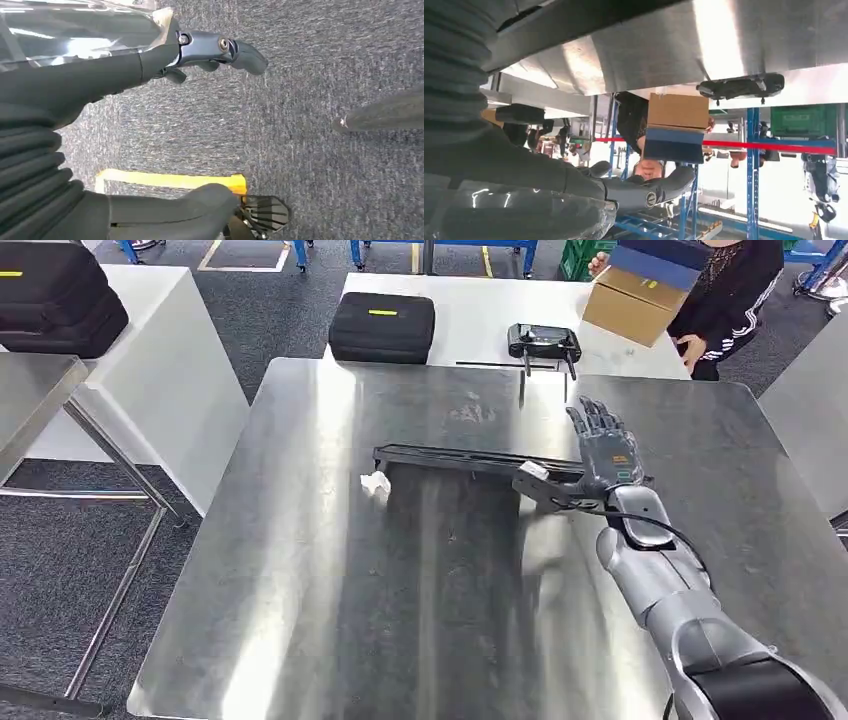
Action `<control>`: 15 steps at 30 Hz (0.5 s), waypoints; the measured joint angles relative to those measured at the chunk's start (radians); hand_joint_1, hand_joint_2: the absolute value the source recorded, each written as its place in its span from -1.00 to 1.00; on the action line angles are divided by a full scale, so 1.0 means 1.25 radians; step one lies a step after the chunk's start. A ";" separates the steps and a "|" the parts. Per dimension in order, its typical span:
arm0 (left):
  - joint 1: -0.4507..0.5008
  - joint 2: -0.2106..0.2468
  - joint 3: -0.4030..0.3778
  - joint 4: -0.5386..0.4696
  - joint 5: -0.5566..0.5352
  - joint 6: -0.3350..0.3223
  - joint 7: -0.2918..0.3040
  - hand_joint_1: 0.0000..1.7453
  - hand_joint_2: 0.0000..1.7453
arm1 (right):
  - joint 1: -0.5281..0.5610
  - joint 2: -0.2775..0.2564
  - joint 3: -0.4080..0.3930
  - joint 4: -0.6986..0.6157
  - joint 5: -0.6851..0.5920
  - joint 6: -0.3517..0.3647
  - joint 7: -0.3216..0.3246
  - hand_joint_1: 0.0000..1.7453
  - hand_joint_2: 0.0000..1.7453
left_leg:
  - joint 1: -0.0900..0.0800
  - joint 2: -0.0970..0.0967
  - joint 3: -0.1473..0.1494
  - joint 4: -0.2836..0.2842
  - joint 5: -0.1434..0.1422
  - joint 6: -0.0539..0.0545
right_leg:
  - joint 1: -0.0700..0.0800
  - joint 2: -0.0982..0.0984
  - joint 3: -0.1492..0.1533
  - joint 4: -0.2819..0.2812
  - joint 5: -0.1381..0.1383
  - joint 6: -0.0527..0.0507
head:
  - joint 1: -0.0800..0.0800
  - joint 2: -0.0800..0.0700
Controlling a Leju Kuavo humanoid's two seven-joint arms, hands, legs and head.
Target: Take the parts from the cabinet and place them on the table.
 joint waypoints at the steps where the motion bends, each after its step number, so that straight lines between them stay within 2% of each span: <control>1: 0.000 0.000 0.000 0.000 -0.001 0.000 0.005 -1.00 -1.00 | -0.001 0.000 0.000 0.000 0.000 0.000 0.000 -1.00 1.00 | 0.000 0.000 0.000 0.000 0.000 0.000 | 0.000 0.000 0.000 0.000 0.000 0.000 | 0.000 0.000; 7: 0.000 0.000 0.000 0.000 -0.003 0.000 0.007 -1.00 -1.00 | -0.012 -0.003 0.001 -0.001 -0.001 0.025 -0.002 -1.00 1.00 | 0.000 0.000 0.000 0.000 0.000 0.000 | 0.000 0.000 0.000 0.000 0.000 0.000 | 0.000 0.000; 15: 0.000 0.000 0.000 0.000 -0.006 -0.003 0.007 -1.00 -1.00 | -0.031 -0.030 0.007 -0.049 -0.011 0.049 -0.019 -1.00 1.00 | 0.000 0.000 0.000 0.000 0.000 0.000 | 0.000 0.000 0.000 0.000 0.000 0.000 | 0.000 0.000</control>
